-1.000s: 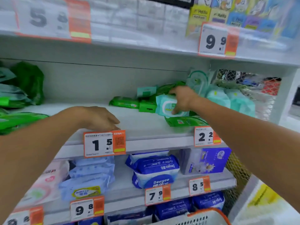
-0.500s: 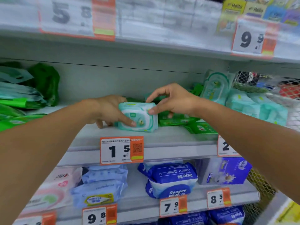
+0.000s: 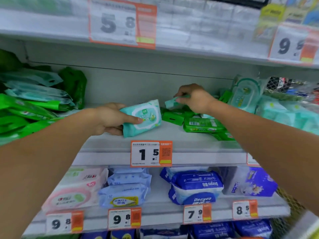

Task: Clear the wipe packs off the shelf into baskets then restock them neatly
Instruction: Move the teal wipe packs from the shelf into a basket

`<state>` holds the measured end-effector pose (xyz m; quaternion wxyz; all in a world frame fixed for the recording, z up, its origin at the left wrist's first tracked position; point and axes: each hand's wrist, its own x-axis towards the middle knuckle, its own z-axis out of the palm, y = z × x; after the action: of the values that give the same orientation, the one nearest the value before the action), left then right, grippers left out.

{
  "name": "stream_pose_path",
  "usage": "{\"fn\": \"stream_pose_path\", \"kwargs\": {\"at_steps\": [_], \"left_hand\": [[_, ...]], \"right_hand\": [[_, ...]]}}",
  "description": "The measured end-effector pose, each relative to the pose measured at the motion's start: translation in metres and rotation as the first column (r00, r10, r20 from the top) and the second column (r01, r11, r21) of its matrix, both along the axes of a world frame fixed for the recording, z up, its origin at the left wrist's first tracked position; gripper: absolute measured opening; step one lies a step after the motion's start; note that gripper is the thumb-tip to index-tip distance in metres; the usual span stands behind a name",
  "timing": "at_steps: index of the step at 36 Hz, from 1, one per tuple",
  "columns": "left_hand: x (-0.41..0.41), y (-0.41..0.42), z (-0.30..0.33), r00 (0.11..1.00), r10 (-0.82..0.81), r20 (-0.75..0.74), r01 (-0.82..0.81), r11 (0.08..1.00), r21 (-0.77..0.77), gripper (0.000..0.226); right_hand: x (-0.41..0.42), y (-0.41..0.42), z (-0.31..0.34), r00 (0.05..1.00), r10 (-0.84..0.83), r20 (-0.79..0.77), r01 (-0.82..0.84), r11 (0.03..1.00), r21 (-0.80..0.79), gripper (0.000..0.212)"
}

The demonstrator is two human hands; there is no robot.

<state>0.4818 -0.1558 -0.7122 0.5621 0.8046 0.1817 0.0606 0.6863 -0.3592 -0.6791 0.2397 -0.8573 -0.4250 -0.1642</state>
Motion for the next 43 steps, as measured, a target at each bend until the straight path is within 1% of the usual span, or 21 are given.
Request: {"fn": "stream_pose_path", "kwargs": {"at_steps": [2, 3, 4, 6, 9, 12, 15, 18, 20, 21, 23, 25, 27, 29, 30, 34, 36, 39, 41, 42, 43], "left_hand": [[-0.014, -0.005, 0.003, 0.998, -0.014, 0.067, 0.01, 0.999, 0.048, 0.047], [-0.023, -0.007, 0.006, 0.992, -0.027, 0.12, 0.017, 0.996, 0.084, 0.051], [-0.032, -0.01, 0.009, 0.982, -0.047, 0.183, 0.028, 0.994, 0.107, 0.054], [-0.053, -0.019, 0.014, 0.945, -0.088, 0.316, 0.054, 0.992, 0.116, 0.05], [-0.085, -0.041, 0.015, 0.871, -0.088, 0.483, 0.043, 0.994, 0.104, 0.044], [-0.111, -0.06, 0.005, 0.8, 0.009, 0.6, 0.029, 0.998, -0.053, 0.04], [-0.128, -0.074, -0.011, 0.799, 0.047, 0.6, 0.062, 0.985, -0.16, 0.044], [-0.133, -0.082, -0.032, 0.864, 0.066, 0.499, 0.039, 0.98, -0.197, 0.044], [-0.136, -0.087, -0.048, 0.903, 0.074, 0.423, 0.017, 0.978, -0.209, 0.041], [-0.138, -0.09, -0.054, 0.917, 0.075, 0.391, 0.011, 0.977, -0.214, 0.04], [-0.142, -0.091, -0.065, 0.94, 0.069, 0.334, 0.006, 0.976, -0.219, 0.043], [-0.145, -0.091, -0.07, 0.962, 0.03, 0.27, 0.026, 0.979, -0.203, 0.047], [-0.146, -0.094, -0.072, 0.974, -0.023, 0.227, 0.064, 0.983, -0.174, 0.043], [-0.145, -0.099, -0.077, 0.975, -0.049, 0.215, 0.085, 0.983, -0.163, 0.036], [-0.144, -0.101, -0.079, 0.977, -0.052, 0.206, 0.085, 0.984, -0.155, 0.033], [-0.138, -0.11, -0.086, 0.985, -0.053, 0.165, 0.076, 0.988, -0.136, 0.03], [-0.135, -0.114, -0.088, 0.987, -0.061, 0.149, 0.083, 0.986, -0.144, 0.028], [-0.13, -0.125, -0.095, 0.986, -0.138, 0.09, 0.152, 0.973, -0.172, 0.026], [-0.126, -0.136, -0.099, 0.969, -0.247, -0.018, 0.242, 0.962, -0.127, 0.027], [-0.121, -0.141, -0.1, 0.953, -0.295, -0.069, 0.292, 0.955, -0.06, 0.028], [-0.116, -0.146, -0.098, 0.941, -0.324, -0.092, 0.329, 0.943, 0.045, 0.03]], "right_hand": [[-0.03, -0.023, 0.003, 0.992, 0.113, -0.059, -0.102, 0.98, 0.173, 0.008], [-0.047, -0.035, 0.004, 0.98, 0.168, -0.102, -0.135, 0.952, 0.273, 0.011], [-0.063, -0.047, 0.005, 0.965, 0.227, -0.135, -0.162, 0.912, 0.376, 0.015], [-0.095, -0.068, 0.005, 0.929, 0.334, -0.161, -0.2, 0.818, 0.539, 0.018], [-0.135, -0.09, 0.0, 0.873, 0.433, -0.225, -0.177, 0.71, 0.681, 0.018], [-0.161, -0.107, -0.006, 0.893, 0.401, -0.204, -0.128, 0.662, 0.739, 0.019], [-0.172, -0.118, -0.012, 0.919, 0.355, -0.17, -0.104, 0.635, 0.765, 0.021], [-0.18, -0.125, -0.015, 0.936, 0.318, -0.149, -0.08, 0.606, 0.792, 0.02], [-0.188, -0.13, -0.012, 0.965, 0.259, -0.047, -0.118, 0.586, 0.802, 0.019], [-0.193, -0.133, -0.011, 0.974, 0.227, 0.005, -0.143, 0.595, 0.791, 0.02], [-0.2, -0.138, -0.015, 0.982, 0.185, 0.047, -0.161, 0.67, 0.725, 0.022], [-0.204, -0.137, -0.031, 0.966, 0.248, -0.076, -0.153, 0.783, 0.603, 0.022], [-0.207, -0.133, -0.055, 0.911, 0.294, -0.291, -0.126, 0.868, 0.481, 0.02], [-0.209, -0.131, -0.072, 0.817, 0.325, -0.476, -0.093, 0.89, 0.447, 0.015], [-0.209, -0.131, -0.076, 0.774, 0.338, -0.535, -0.082, 0.892, 0.445, 0.012], [-0.201, -0.141, -0.074, 0.737, 0.324, -0.592, -0.095, 0.918, 0.384, 0.008], [-0.197, -0.146, -0.077, 0.691, 0.316, -0.649, -0.123, 0.937, 0.326, 0.007], [-0.188, -0.158, -0.086, 0.58, 0.223, -0.784, -0.183, 0.973, 0.141, 0.009], [-0.183, -0.168, -0.093, 0.523, 0.103, -0.846, -0.24, 0.97, -0.031, 0.011], [-0.18, -0.173, -0.095, 0.538, 0.051, -0.841, -0.232, 0.969, -0.09, 0.01], [-0.177, -0.177, -0.095, 0.583, 0.015, -0.812, -0.185, 0.976, -0.114, 0.008]]}}
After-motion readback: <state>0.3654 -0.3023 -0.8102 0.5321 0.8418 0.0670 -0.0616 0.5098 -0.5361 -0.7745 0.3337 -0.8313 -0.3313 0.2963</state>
